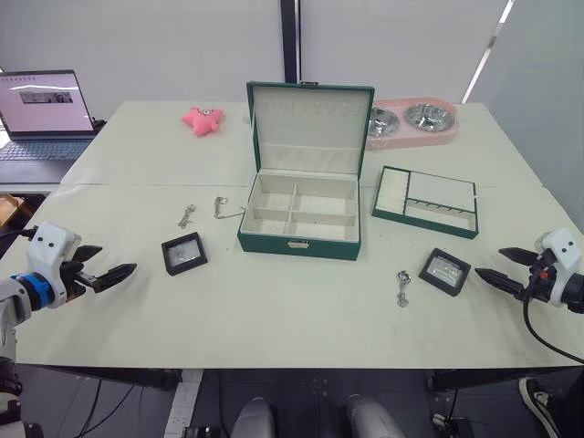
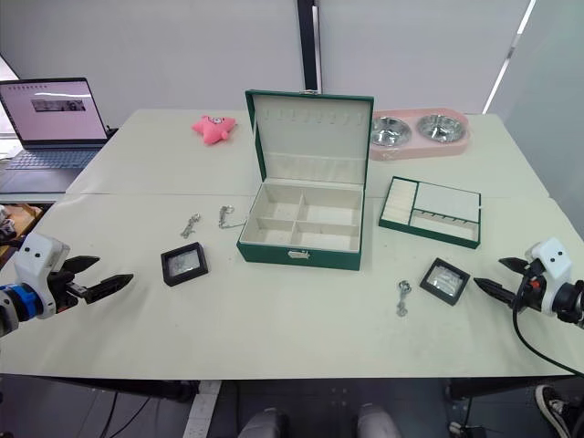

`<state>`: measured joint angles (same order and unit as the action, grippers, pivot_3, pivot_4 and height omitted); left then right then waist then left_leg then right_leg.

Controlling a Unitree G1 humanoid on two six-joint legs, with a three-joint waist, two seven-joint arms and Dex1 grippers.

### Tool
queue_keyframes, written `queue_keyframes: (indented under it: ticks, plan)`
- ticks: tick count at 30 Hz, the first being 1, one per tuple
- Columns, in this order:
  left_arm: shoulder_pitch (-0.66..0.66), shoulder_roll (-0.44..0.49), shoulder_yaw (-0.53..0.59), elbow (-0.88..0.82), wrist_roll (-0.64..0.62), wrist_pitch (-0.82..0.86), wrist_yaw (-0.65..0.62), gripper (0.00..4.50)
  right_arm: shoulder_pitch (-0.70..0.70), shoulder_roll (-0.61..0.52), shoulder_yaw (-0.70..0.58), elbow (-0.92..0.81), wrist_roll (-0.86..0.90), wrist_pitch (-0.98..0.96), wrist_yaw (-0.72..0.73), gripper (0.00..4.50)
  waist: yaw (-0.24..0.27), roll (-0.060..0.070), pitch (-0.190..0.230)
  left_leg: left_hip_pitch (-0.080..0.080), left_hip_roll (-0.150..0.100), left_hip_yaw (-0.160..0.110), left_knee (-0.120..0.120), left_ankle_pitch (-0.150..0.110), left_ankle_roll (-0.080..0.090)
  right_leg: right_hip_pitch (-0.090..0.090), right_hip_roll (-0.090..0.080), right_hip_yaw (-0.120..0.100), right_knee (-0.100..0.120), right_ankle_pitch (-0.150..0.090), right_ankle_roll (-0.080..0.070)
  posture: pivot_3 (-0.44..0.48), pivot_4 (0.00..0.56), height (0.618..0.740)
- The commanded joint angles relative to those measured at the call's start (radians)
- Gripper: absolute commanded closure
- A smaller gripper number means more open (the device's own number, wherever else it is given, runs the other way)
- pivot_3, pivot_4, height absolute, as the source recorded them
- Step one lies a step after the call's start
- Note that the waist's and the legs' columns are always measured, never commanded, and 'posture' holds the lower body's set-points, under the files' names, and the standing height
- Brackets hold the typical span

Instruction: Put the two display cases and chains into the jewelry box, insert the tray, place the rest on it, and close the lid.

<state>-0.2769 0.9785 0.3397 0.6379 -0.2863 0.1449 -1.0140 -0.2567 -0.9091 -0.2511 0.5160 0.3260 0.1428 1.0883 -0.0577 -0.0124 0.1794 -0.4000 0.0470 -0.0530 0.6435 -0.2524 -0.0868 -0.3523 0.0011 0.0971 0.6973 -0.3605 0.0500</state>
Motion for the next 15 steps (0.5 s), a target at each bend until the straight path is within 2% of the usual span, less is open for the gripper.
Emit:
queue_keyframes:
  ticks: [1, 15]
  plan:
    - [0.000, 0.020, 0.018, 0.007, 0.002, -0.027, 0.001, 0.00, -0.021, -0.023, -0.025, -0.005, -0.001, -0.015, 0.002, 0.04, 0.000, 0.000, 0.000, 0.000, 0.000, 0.000, 0.000, 0.000, 0.000, 0.000, 0.000, 0.000, 0.000, 0.000, 0.000, 0.000, 0.150, 0.740]
    - [-0.019, 0.011, 0.011, 0.046, 0.019, -0.064, 0.006, 0.00, -0.045, -0.026, -0.027, 0.029, -0.023, -0.032, 0.011, 0.04, 0.000, 0.000, 0.000, 0.000, 0.000, 0.000, 0.000, 0.000, 0.000, 0.000, 0.000, 0.000, 0.001, 0.000, 0.000, 0.000, 0.150, 0.740]
